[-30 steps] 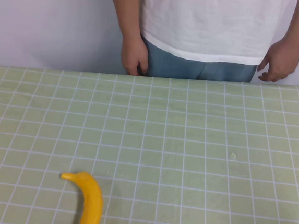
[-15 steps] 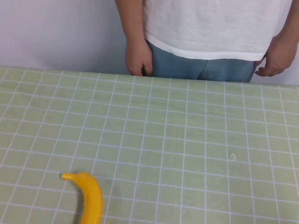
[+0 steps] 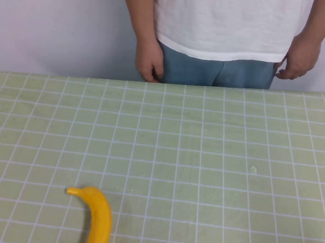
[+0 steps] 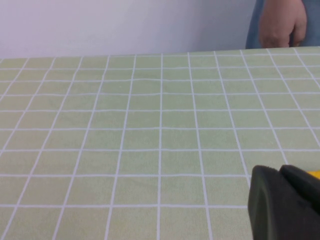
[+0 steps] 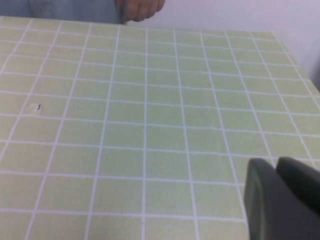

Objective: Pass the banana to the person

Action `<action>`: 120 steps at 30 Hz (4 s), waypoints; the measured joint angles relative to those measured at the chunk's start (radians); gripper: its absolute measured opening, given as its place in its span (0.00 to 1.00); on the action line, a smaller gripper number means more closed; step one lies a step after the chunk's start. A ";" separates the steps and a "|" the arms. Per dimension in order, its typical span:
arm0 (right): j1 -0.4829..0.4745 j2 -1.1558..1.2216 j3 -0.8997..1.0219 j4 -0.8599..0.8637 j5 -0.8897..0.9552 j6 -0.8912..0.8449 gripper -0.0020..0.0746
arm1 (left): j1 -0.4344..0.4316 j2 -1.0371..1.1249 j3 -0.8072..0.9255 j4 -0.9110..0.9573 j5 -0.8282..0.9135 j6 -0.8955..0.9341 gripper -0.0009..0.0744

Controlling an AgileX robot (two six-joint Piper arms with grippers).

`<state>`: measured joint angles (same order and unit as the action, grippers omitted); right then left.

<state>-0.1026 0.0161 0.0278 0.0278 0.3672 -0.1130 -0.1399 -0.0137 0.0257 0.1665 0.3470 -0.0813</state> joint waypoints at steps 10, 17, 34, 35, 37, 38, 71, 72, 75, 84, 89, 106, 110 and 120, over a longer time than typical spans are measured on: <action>0.000 0.000 0.000 0.000 0.000 0.000 0.02 | 0.000 0.000 0.000 0.002 -0.115 -0.039 0.01; 0.000 0.000 0.000 0.000 -0.002 0.000 0.02 | 0.000 0.000 0.000 0.000 -0.421 -0.161 0.01; 0.000 0.000 0.000 0.000 -0.002 0.000 0.02 | 0.000 0.000 -0.129 -0.218 -1.181 0.074 0.01; 0.000 0.000 0.000 0.000 -0.002 0.000 0.02 | 0.000 0.000 -0.171 -0.218 -1.145 0.102 0.01; 0.000 0.000 0.000 0.000 -0.002 0.000 0.02 | 0.000 0.008 -0.251 -0.211 -1.058 0.132 0.01; 0.000 0.000 0.000 0.000 -0.002 0.000 0.02 | 0.000 0.023 -0.297 -0.202 -1.013 0.140 0.01; 0.000 0.000 0.000 0.000 -0.002 0.000 0.02 | -0.002 0.862 -0.751 -0.607 0.537 0.410 0.01; 0.000 0.000 0.000 0.000 -0.002 0.000 0.02 | -0.009 0.877 -0.751 -0.608 0.548 0.416 0.01; 0.000 0.000 0.000 0.000 -0.002 0.000 0.02 | -0.070 0.927 -0.751 -0.584 0.558 0.415 0.01; 0.000 0.000 0.000 0.000 -0.002 0.000 0.02 | -0.396 1.106 -0.757 -0.307 0.541 0.028 0.01; 0.000 0.000 0.000 0.000 -0.002 0.000 0.02 | -0.510 1.213 -0.757 -0.202 0.476 -0.147 0.05; 0.000 0.000 0.000 0.000 -0.002 0.000 0.02 | -0.539 1.591 -0.763 -0.326 0.348 -0.179 0.89; 0.000 0.000 0.000 0.000 -0.002 0.000 0.02 | -0.541 1.651 -0.767 -0.336 0.327 -0.173 0.89; 0.000 0.000 0.000 0.000 -0.002 0.000 0.02 | -0.541 1.714 -0.767 -0.336 0.319 -0.164 0.51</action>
<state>-0.1026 0.0161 0.0278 0.0278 0.3654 -0.1130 -0.6814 1.6998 -0.7411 -0.1693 0.6659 -0.2456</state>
